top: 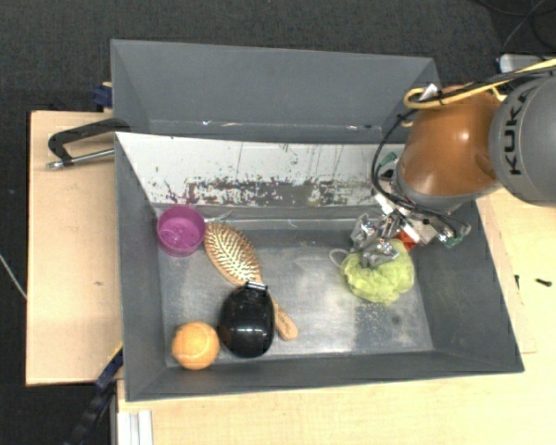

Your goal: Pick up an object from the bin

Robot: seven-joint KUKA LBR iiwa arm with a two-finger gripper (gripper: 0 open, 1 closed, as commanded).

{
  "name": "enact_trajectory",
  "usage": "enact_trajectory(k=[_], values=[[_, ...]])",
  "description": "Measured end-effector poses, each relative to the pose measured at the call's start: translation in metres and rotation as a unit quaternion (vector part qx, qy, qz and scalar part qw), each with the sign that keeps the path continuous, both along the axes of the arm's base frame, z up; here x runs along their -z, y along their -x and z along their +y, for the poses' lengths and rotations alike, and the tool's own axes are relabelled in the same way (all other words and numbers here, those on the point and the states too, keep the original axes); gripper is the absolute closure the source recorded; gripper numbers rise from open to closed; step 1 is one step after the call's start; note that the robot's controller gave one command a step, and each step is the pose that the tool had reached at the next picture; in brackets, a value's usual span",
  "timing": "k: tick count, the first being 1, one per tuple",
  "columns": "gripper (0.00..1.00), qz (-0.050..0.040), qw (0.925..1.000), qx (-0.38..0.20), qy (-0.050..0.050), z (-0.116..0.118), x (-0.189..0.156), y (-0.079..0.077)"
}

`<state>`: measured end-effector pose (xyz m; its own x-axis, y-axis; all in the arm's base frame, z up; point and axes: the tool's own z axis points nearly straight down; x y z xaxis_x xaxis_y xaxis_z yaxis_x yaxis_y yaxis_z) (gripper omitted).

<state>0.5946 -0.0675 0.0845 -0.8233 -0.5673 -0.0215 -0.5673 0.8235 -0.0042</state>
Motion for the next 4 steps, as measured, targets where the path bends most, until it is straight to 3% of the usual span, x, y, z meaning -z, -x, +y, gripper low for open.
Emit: enact_trajectory(k=[1,2,3,4], values=[[1.00,0.0073,1.0000,-0.003,0.003,-0.001,-0.041,0.018],[1.00,0.0019,1.0000,-0.006,0.005,-0.016,-0.053,0.013],[1.00,0.0128,0.9999,-0.010,0.003,-0.021,-0.080,0.047],[1.00,0.0073,0.9999,-0.013,0.004,-0.059,-0.141,0.029]])
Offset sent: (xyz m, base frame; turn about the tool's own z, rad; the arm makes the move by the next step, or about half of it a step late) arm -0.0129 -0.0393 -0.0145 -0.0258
